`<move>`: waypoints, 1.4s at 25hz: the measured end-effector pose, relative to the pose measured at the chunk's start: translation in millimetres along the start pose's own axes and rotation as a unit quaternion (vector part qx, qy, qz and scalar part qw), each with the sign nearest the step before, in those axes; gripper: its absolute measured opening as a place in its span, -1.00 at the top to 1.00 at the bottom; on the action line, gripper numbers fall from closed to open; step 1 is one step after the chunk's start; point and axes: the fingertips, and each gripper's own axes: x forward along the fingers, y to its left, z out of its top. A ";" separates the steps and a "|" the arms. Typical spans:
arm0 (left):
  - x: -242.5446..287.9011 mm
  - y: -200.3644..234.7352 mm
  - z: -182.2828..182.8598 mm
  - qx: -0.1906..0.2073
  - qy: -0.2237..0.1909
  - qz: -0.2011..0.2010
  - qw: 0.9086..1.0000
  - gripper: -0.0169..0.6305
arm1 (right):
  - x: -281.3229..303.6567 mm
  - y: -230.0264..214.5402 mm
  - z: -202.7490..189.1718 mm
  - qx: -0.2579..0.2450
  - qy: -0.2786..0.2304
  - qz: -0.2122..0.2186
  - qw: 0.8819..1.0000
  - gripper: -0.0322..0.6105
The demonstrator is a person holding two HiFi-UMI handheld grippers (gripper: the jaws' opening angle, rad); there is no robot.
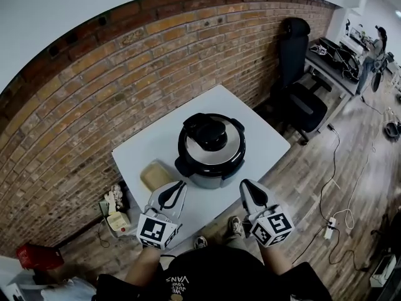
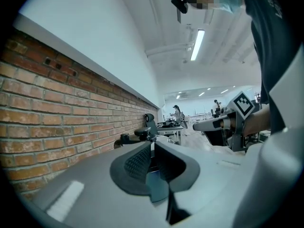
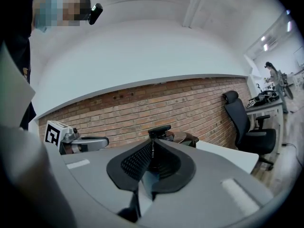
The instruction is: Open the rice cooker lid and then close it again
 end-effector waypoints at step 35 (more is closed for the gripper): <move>-34.2 -14.8 -40.1 -0.012 0.027 -0.020 0.999 0.94 | -12.7 30.5 -42.6 0.003 0.033 -0.022 0.999 0.89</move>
